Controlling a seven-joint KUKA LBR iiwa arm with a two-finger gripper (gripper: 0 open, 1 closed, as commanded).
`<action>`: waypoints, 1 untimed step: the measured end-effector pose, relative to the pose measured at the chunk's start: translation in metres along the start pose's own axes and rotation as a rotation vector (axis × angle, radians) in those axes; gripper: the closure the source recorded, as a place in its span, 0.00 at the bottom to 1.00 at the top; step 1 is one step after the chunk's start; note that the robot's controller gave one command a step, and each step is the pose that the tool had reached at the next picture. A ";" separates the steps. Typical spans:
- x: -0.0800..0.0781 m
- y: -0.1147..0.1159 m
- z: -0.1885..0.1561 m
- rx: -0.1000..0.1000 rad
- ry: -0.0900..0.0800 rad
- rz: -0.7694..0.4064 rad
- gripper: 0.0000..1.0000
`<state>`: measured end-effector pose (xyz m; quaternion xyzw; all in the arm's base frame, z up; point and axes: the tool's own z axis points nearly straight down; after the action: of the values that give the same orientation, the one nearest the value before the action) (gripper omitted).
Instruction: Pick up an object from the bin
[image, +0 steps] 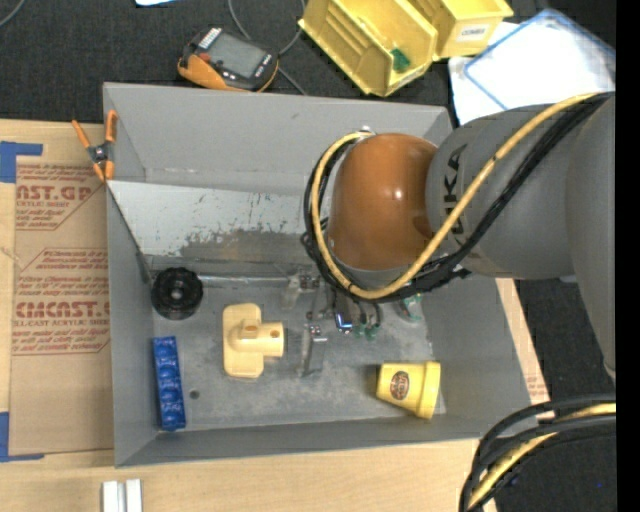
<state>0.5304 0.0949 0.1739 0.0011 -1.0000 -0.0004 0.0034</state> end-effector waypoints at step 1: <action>-0.002 -0.001 -0.005 -0.001 -0.008 0.001 0.00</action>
Offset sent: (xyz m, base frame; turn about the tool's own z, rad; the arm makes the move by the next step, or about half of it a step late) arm 0.0233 0.0253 -0.1039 -0.2778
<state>0.5321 0.0943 0.1786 0.0006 -1.0000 -0.0007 -0.0005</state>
